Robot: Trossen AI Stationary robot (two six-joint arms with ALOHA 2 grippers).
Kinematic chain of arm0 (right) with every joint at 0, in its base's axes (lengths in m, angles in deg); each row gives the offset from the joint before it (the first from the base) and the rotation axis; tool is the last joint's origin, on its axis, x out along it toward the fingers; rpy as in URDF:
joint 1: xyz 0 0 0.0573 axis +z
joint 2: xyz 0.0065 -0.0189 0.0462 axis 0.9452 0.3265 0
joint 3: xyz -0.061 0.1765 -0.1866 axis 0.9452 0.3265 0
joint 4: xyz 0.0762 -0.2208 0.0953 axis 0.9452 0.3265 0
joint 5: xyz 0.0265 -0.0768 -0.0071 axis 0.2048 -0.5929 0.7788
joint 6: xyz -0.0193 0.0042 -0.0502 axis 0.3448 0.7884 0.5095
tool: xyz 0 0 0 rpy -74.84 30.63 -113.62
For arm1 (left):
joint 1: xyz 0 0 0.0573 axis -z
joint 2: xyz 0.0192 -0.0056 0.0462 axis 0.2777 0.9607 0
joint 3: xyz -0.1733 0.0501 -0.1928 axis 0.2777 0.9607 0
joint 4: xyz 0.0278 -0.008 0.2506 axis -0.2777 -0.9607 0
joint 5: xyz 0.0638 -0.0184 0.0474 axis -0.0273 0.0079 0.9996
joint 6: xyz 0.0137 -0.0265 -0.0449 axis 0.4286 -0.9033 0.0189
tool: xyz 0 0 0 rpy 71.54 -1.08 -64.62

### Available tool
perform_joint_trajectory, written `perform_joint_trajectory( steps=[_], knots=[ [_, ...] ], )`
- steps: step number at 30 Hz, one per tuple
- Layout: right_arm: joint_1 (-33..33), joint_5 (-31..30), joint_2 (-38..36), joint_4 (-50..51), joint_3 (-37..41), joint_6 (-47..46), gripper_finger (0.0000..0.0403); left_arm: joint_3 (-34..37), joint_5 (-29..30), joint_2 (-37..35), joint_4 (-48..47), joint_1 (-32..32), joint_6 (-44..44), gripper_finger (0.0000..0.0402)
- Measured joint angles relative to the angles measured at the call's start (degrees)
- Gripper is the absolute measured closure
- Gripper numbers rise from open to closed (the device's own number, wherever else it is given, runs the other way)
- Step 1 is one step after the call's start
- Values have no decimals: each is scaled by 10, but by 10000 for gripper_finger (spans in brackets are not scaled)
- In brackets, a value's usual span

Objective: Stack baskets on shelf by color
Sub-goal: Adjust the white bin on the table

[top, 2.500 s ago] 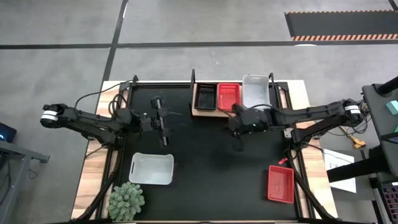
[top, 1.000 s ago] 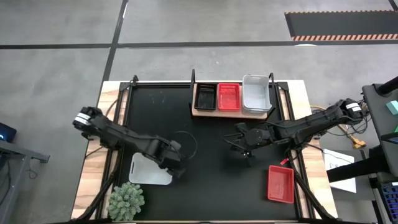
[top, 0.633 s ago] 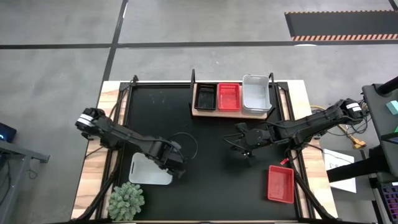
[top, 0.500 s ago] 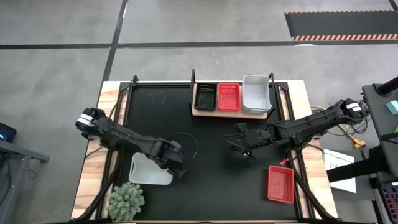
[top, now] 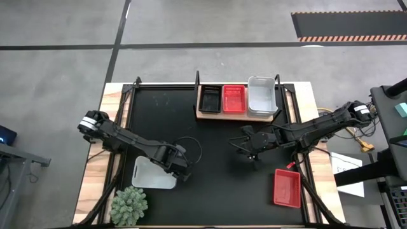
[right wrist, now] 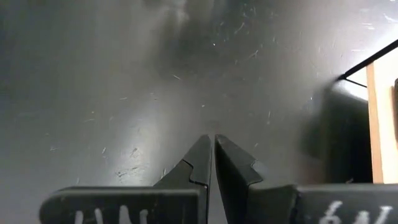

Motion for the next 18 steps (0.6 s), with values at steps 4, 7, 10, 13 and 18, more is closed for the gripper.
perform_joint_trajectory(
  steps=[4, 7, 10, 13, 18],
  knots=[
    [0, 0, 0, 0, 0, 0, 390, 11, 0, 0, 23, -1, 20, 260],
    [0, 0, 0, 0, 0, -1, 390, 11, 6, 0, 26, -3, 39, 278],
    [0, 0, 0, 0, 0, -1, 390, 11, 13, 0, 27, -5, 65, 314],
    [0, 0, 0, 0, 0, -1, 390, 11, 14, 3, 42, -7, 129, 361],
    [0, 0, 0, 1, 0, -1, 390, 7, 20, 19, 123, -3, 380, 394]
  ],
)
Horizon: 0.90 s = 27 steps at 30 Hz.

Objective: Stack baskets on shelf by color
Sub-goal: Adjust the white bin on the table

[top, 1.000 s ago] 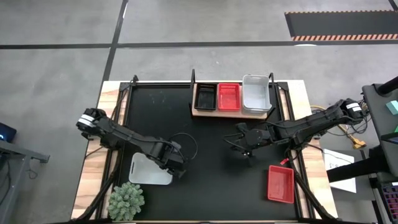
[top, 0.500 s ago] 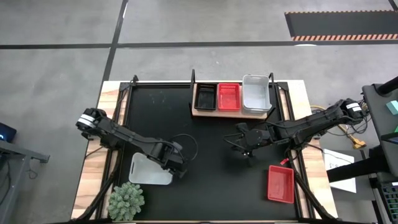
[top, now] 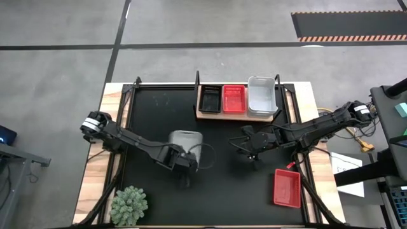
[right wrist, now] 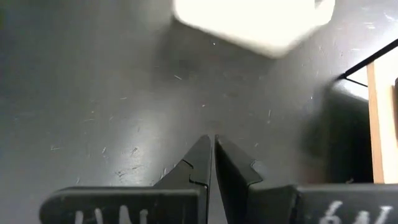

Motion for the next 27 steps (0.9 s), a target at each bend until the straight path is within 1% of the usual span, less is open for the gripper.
perform_joint_trajectory(
  steps=[2, 5, 10, 13, 18, 22, 25, 27],
  knots=[
    [0, 0, 0, 1, 1, -1, 390, -6, 6, 8, 11, 0, 73, 394],
    [0, 0, 0, 1, 2, -6, 390, -13, 21, 15, 6, -10, 114, 394],
    [0, -1, 0, -1, 2, -7, 390, -9, 26, 16, 2, -33, 120, 394],
    [0, -1, 0, -1, 4, -10, 390, -9, 25, 16, 2, -33, 143, 394],
    [0, -1, 0, 0, 7, -14, 390, -10, 25, 16, 2, -33, 148, 391],
    [0, -1, 0, 0, 9, -15, 390, -9, 25, 16, -3, -33, 155, 370],
    [0, 0, 0, -1, 9, -26, 390, -14, 25, 13, -4, -33, 166, 341],
    [0, 1, 0, -1, 9, -49, 390, -19, 25, 9, -6, -34, 177, 321]
  ],
)
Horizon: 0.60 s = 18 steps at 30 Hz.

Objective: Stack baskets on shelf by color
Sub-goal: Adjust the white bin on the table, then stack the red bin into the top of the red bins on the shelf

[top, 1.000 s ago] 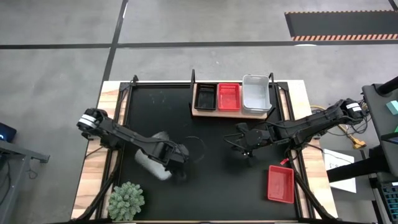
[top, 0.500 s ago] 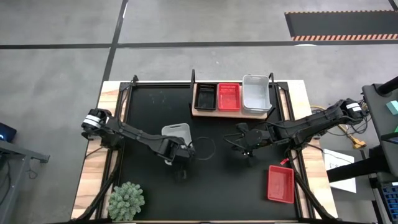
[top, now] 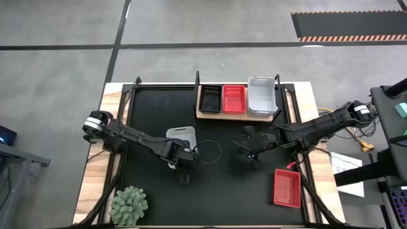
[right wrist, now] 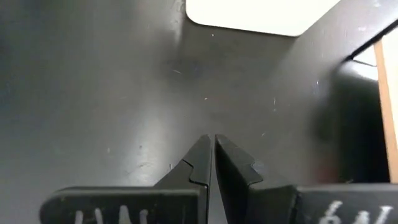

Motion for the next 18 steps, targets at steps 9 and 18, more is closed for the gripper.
perform_joint_trajectory(
  steps=[9, 18],
  knots=[
    [12, 70, 0, 1, -1, -171, 390, -32, 30, -53, 0, -4, 129, 283],
    [65, 102, 2, 58, -36, -298, 390, -9, 61, -111, 250, -15, 483, 283]
  ],
)
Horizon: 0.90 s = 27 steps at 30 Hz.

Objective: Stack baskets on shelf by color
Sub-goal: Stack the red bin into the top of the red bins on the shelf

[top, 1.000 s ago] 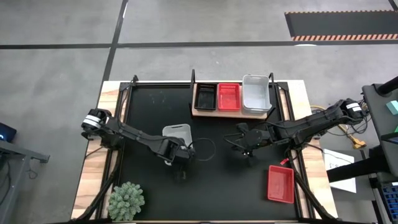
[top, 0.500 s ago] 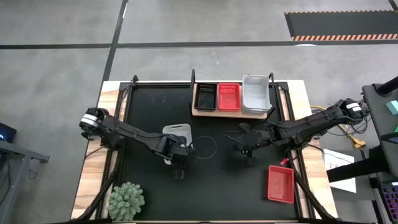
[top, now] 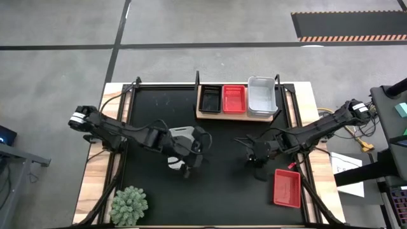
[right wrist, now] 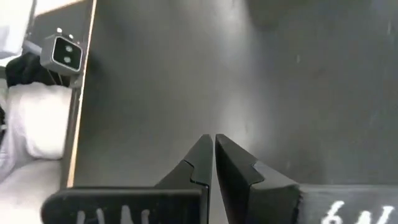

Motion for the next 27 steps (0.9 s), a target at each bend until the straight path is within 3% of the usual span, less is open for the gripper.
perform_joint_trajectory(
  steps=[5, 12, 16, 21, 27],
  knots=[
    [16, 2, 0, 156, -74, -108, 390, 32, -20, -3, 130, -19, 117, 283],
    [82, 4, 0, 378, -155, -263, 390, 46, -20, -2, 146, -46, 59, 283],
    [152, 22, 0, 451, -181, -334, 390, 67, -18, -9, 143, -47, 54, 283],
    [252, 39, 0, 435, -183, -439, 383, 72, -2, -17, 146, -47, 54, 283],
    [350, 37, 7, 327, -163, -601, 323, 73, 2, -19, 146, -47, 54, 283]
  ],
)
